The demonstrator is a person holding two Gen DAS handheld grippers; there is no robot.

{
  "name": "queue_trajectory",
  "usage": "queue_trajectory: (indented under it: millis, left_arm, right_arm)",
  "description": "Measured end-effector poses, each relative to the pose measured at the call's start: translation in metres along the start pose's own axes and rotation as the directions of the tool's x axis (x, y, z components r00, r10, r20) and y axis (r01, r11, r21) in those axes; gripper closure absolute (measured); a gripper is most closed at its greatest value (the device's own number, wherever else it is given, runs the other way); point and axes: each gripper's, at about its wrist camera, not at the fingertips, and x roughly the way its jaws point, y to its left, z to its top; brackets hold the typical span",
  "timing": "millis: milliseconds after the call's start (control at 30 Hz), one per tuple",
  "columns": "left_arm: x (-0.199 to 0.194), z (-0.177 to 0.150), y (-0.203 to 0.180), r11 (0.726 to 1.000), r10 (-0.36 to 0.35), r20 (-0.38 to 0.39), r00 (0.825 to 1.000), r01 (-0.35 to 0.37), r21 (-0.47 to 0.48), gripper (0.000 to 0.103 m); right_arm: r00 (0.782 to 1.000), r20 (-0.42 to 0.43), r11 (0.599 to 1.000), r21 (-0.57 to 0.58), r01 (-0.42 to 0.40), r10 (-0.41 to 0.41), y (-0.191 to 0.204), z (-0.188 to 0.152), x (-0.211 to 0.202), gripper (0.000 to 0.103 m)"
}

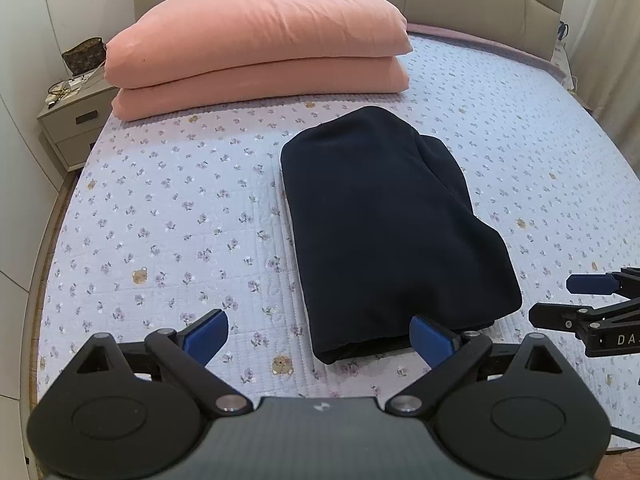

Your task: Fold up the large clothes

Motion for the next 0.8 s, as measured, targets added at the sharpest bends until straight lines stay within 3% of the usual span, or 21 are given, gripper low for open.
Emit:
queue_trajectory:
  millis: [800]
  left_arm:
    - [0.0042,0.0001,0.0035,1.0,-0.008,-0.009,1.0,0.008,-0.001,0.004]
  right_arm:
    - [1.0,-0.008,1.0,-0.025,-0.011,0.011,0.0021,0.0011,0.0018,0.0]
